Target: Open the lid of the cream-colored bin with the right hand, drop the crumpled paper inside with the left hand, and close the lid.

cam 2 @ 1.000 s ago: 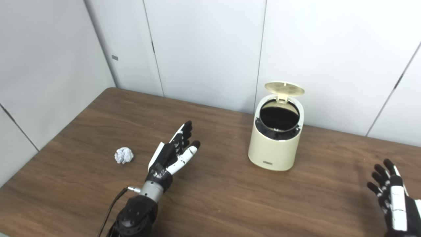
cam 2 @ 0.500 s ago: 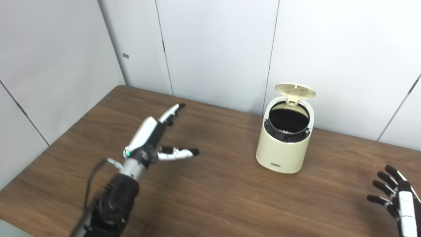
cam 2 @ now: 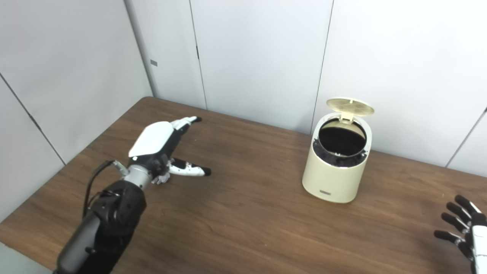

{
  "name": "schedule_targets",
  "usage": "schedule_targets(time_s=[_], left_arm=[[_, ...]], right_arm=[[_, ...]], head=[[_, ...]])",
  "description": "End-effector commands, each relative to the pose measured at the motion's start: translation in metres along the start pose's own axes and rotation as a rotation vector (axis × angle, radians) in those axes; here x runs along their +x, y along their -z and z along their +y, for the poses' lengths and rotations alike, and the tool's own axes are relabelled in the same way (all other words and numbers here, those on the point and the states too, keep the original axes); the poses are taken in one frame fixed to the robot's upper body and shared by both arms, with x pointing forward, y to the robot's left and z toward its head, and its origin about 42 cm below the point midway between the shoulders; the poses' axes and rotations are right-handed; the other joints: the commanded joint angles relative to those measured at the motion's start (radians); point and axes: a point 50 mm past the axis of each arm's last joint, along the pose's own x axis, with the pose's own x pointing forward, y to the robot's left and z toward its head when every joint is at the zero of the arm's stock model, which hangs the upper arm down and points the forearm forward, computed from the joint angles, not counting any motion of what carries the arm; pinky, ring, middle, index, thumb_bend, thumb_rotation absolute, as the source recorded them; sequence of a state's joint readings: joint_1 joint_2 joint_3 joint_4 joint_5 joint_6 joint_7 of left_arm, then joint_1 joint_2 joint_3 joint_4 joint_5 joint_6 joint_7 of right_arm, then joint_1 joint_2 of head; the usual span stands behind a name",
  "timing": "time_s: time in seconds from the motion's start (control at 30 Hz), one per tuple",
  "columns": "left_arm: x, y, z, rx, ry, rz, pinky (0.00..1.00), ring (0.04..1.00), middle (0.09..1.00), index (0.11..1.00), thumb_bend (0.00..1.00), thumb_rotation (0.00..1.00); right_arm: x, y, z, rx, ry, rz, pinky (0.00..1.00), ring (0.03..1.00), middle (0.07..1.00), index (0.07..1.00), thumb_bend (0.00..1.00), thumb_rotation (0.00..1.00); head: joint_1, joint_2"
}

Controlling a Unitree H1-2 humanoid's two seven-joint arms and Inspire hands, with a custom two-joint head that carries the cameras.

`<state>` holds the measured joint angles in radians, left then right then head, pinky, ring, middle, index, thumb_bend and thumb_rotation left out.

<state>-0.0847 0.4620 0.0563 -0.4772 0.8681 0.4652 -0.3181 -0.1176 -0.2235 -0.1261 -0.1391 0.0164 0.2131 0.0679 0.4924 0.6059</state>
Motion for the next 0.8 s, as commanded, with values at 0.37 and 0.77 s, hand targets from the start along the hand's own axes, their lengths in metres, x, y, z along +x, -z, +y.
schedule_targets(time_s=[0.37,0.77], left_arm=[[-0.006,0.039,0.020,0.139,0.014,0.095,0.84,0.915,0.904,0.891,0.96,0.27],[-0.002,0.062,0.005,0.153,0.104,0.152,0.80,0.896,0.902,0.859,0.92,0.25]], right_arm=[[0.003,-0.023,-0.003,-0.032,0.005,-0.062,0.70,0.849,0.875,0.887,0.59,1.00],[0.002,-0.027,-0.001,-0.021,0.006,-0.064,0.72,0.866,0.885,0.903,0.58,1.00]], head=[[0.008,0.005],[0.000,0.007]])
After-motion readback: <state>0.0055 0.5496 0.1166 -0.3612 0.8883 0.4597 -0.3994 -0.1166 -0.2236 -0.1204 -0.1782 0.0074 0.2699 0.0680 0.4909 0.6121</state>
